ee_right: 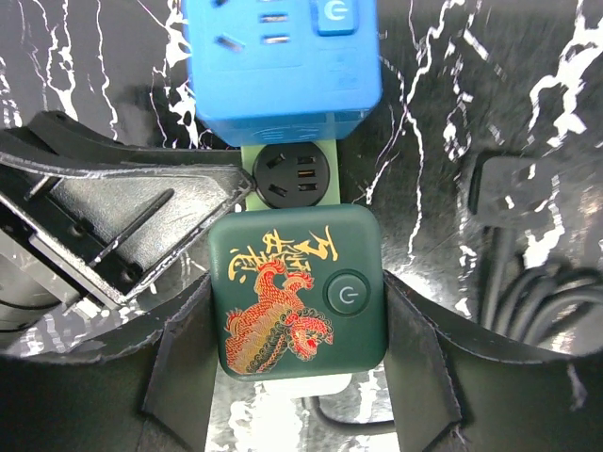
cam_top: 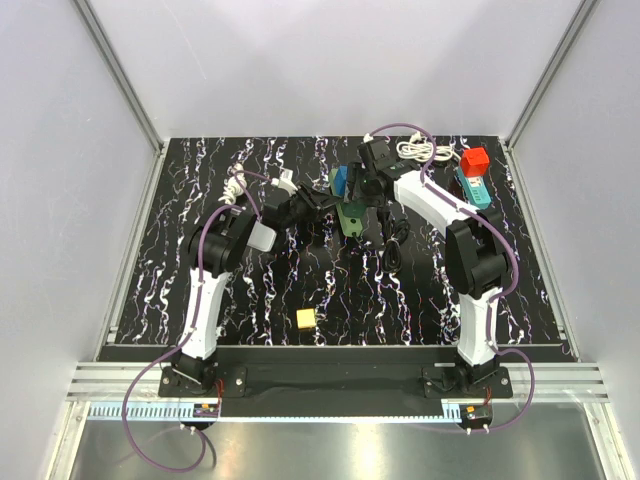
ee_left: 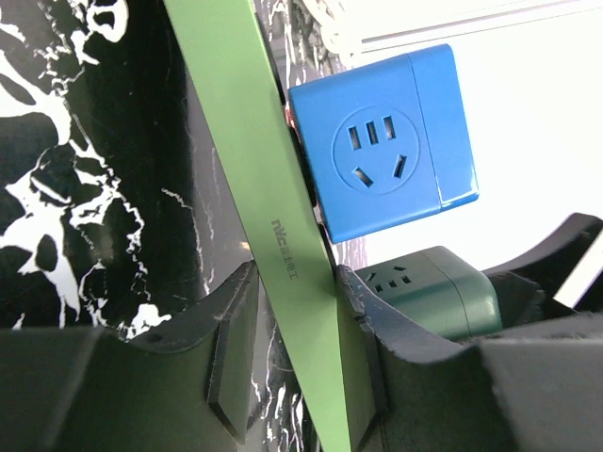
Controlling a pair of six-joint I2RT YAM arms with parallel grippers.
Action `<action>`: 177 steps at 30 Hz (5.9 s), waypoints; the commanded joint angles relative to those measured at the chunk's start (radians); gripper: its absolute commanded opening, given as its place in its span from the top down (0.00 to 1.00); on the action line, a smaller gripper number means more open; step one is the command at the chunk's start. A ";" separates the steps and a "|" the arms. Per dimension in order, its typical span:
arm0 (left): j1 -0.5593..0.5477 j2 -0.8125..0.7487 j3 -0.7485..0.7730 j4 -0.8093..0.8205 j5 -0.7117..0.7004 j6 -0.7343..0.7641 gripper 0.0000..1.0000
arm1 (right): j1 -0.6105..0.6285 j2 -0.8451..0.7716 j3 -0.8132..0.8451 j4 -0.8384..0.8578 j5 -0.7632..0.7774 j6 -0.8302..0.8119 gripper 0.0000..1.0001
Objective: Pull the plug off the socket
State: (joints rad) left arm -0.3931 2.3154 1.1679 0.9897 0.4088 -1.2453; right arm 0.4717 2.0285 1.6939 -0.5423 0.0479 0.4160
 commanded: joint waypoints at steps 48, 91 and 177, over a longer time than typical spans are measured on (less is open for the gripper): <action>-0.030 0.090 0.082 0.129 0.147 0.026 0.37 | -0.085 -0.206 -0.298 0.438 -0.258 -0.186 1.00; -0.039 0.061 0.088 -0.132 0.004 0.124 1.00 | -0.021 -0.447 -0.602 0.835 0.074 0.113 1.00; -0.010 0.059 0.085 -0.146 0.039 0.110 0.86 | -0.021 -0.507 -0.586 0.341 -0.011 -0.054 1.00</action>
State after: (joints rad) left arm -0.4225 2.3463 1.2392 0.8368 0.4416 -1.1866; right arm 0.3813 1.5929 1.1465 -0.1329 -0.0338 0.4126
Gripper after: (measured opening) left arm 0.408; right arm 0.658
